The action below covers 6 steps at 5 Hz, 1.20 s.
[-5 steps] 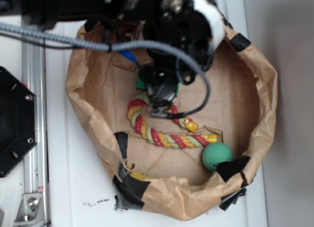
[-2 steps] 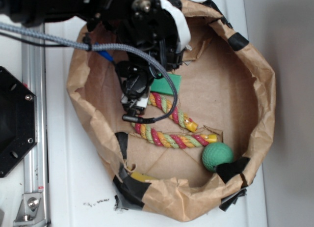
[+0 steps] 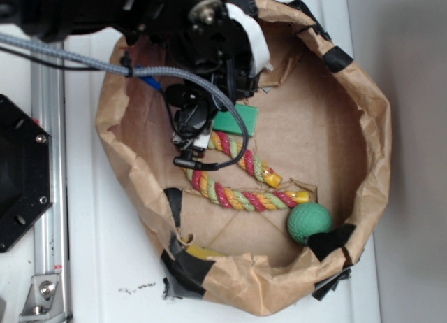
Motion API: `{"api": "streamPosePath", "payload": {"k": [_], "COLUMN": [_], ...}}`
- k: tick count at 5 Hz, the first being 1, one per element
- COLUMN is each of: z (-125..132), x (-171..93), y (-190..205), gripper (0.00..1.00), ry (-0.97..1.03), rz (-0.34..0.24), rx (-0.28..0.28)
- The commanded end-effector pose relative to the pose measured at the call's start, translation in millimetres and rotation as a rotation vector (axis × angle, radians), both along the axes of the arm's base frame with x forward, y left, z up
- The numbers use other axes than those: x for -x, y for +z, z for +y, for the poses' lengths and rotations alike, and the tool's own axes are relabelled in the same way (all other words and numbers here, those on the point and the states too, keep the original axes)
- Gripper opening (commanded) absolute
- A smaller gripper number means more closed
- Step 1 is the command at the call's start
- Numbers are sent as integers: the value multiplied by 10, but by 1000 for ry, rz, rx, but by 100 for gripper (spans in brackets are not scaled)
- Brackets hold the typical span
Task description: Grab the green block.
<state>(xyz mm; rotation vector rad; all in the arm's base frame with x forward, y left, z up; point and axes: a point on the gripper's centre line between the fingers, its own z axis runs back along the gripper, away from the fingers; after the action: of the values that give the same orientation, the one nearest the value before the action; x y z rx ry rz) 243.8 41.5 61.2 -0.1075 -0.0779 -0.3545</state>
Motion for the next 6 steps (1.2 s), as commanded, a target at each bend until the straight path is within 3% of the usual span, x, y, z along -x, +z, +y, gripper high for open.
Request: {"api": "streamPosePath", "payload": {"k": [1, 3, 6], "z": [53, -81, -229], "x": [-243, -408, -425], "y": [132, 25, -342], "gripper": [100, 100, 100], "ry": [356, 482, 539], "rz": [-16, -19, 35], "rx": [80, -2, -31]}}
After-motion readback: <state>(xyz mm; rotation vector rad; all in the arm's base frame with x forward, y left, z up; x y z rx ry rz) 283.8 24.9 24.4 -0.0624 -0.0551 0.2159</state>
